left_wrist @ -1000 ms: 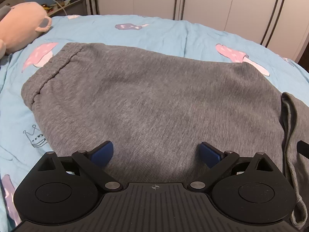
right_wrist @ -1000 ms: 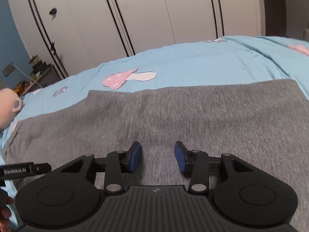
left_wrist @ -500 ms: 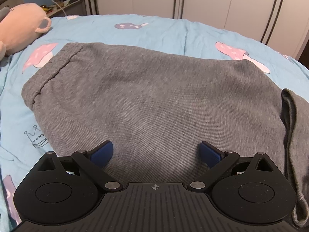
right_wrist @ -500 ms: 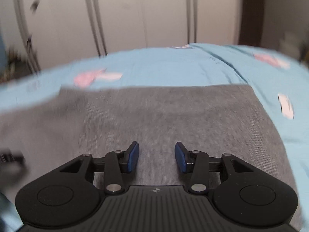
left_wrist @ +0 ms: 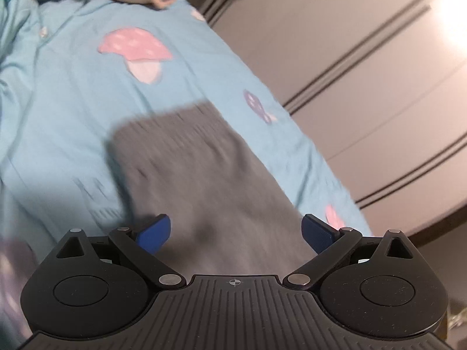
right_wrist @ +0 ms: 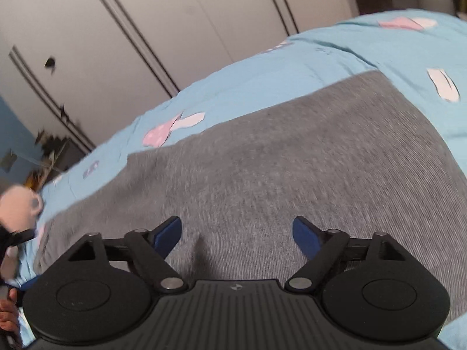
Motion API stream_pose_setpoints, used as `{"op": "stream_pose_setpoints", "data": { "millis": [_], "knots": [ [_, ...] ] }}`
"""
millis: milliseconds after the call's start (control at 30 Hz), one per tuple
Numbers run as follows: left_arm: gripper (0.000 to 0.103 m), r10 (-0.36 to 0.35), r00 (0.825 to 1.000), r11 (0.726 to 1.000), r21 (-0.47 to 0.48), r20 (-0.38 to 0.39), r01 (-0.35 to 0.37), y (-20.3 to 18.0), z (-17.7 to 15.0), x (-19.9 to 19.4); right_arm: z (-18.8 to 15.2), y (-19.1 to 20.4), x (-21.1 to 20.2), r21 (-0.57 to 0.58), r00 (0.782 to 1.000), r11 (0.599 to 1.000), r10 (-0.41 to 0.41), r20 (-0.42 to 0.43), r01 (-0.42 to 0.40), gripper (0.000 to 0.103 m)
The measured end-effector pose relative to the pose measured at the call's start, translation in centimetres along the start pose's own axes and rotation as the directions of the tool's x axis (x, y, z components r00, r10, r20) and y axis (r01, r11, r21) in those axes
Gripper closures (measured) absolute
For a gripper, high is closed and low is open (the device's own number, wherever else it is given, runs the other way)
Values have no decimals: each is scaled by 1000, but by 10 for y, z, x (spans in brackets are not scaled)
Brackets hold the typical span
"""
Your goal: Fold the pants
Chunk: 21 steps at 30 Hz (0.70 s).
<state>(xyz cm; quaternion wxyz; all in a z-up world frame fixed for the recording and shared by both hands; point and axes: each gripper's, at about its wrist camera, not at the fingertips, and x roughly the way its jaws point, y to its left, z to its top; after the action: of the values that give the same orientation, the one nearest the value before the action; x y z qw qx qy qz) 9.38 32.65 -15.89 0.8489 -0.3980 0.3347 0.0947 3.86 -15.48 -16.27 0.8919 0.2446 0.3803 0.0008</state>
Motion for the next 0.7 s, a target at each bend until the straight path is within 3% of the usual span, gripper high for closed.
{"op": "stream_pose_setpoints", "data": {
  "millis": [100, 200, 267, 367, 467, 500, 567, 700],
  "knots": [
    [3, -20, 999, 999, -36, -42, 18, 35, 22, -1, -2, 7, 3, -50, 1000, 999, -16, -9, 15, 13],
    [3, -64, 993, 995, -83, -103, 55, 59, 24, 9, -4, 16, 13, -105, 999, 994, -35, -18, 32, 8],
    [3, -125, 980, 979, -178, -156, 97, 73, 23, 23, -4, 20, 15, -125, 999, 991, -44, -21, 41, 6],
    [3, -176, 971, 962, -235, -159, 136, 79, 22, 40, -4, 20, 18, -129, 999, 991, -49, -22, 46, 4],
    [3, -203, 968, 961, -218, -144, 170, 75, 27, 54, -4, 22, 19, -138, 998, 989, -58, -22, 54, 4],
    [3, -206, 967, 963, -207, -152, 172, 72, 28, 60, -4, 22, 20, -141, 998, 988, -61, -22, 57, 4],
    [3, -144, 971, 975, -195, -193, 105, 75, 32, 71, -4, 24, 21, -148, 998, 987, -67, -20, 64, 3],
    [3, -151, 974, 972, -203, -170, 116, 80, 34, 76, -5, 27, 24, -173, 996, 981, -89, -19, 85, 3]
  ]
}}
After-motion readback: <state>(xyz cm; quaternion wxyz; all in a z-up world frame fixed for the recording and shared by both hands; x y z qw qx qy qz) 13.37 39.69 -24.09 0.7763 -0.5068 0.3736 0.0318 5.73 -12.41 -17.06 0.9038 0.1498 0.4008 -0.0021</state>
